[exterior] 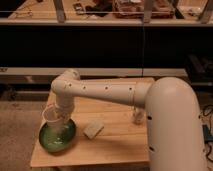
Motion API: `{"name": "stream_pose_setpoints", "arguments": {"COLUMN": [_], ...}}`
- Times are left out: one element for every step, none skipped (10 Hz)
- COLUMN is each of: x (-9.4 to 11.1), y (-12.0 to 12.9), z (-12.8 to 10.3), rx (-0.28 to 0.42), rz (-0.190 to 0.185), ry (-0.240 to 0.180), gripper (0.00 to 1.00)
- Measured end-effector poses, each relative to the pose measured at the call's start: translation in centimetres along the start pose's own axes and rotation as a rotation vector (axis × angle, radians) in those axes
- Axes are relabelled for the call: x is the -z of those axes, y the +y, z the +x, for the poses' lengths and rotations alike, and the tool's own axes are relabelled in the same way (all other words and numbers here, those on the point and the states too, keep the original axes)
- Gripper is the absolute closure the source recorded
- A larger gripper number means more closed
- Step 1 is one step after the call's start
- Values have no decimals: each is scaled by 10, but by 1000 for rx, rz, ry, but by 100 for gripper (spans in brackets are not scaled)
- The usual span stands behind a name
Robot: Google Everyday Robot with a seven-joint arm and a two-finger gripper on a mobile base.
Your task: Place the ceramic cup in the ceramic bowl
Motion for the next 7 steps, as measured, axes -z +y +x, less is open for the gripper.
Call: {"name": "stream_pose_setpoints", "arguments": {"x": [-6,-11,-21,-29,-33,-38,-38], "y": [2,4,4,2,0,-1,-4], "z": [2,3,1,-4,-7,-11,-13], "rx": [-5,-12,-19,-15,-3,14,23], "rz": [-14,-17,-17,-20,-33,-53,-60], "ry": [7,12,9,4,5,5,9], "gripper": [60,52,40,30,24,20,20]}}
